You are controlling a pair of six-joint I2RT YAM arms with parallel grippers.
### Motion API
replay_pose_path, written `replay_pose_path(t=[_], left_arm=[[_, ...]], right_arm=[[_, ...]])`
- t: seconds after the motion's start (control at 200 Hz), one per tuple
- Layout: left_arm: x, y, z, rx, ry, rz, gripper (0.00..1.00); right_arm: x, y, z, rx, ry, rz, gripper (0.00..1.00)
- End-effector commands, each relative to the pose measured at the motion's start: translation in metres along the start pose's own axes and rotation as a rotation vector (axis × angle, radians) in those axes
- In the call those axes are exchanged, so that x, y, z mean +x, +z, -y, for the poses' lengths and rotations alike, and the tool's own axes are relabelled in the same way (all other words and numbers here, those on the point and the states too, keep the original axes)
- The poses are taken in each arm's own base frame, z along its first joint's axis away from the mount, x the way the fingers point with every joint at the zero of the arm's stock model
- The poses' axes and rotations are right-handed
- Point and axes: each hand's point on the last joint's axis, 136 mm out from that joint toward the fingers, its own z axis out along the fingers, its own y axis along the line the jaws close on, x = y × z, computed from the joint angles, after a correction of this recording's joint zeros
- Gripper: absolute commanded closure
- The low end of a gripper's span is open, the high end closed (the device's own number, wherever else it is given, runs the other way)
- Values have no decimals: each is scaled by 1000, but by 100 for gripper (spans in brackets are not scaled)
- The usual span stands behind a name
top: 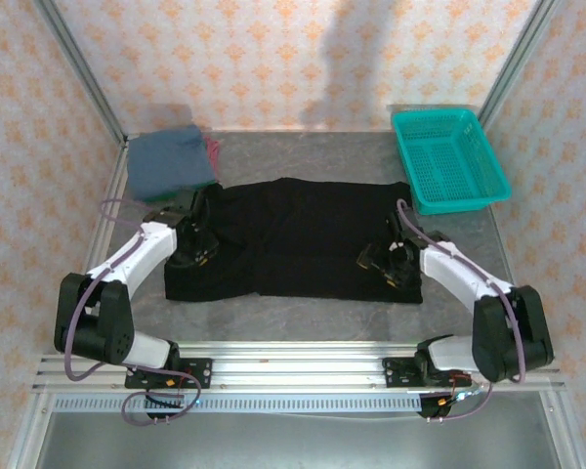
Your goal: Fold and stack the t-shirts
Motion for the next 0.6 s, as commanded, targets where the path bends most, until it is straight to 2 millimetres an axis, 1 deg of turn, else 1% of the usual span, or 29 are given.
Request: replay_pose_path(t=[0.0, 0.07, 0.15, 0.285, 0.36, 0.425, 0.51, 0.595], left_arm=[[-15, -1, 1, 35, -43, 75, 81], [-20, 6, 2, 35, -64, 73, 81], [-32, 10, 9, 41, -71, 82, 79], [-55, 21, 38, 70, -65, 74, 78], [-66, 32, 50, 66, -72, 60, 78], [-77, 41, 60, 64, -78, 57, 78], [-93, 48, 61, 37, -104, 72, 77], [-106, 50, 55, -7, -122, 97, 75]], right_arm=[[-10, -3, -37, -84, -87, 34, 21], [-9, 0, -58, -133, -132, 31, 21], [-7, 7, -73, -137, -175, 12, 21], [-6, 19, -94, -149, -205, -6, 22], [-4, 25, -113, -182, -230, -17, 22], [-2, 30, -135, -217, -262, -25, 22], [-2, 36, -164, -254, -297, -30, 22], [-5, 43, -192, -291, -314, -29, 22]])
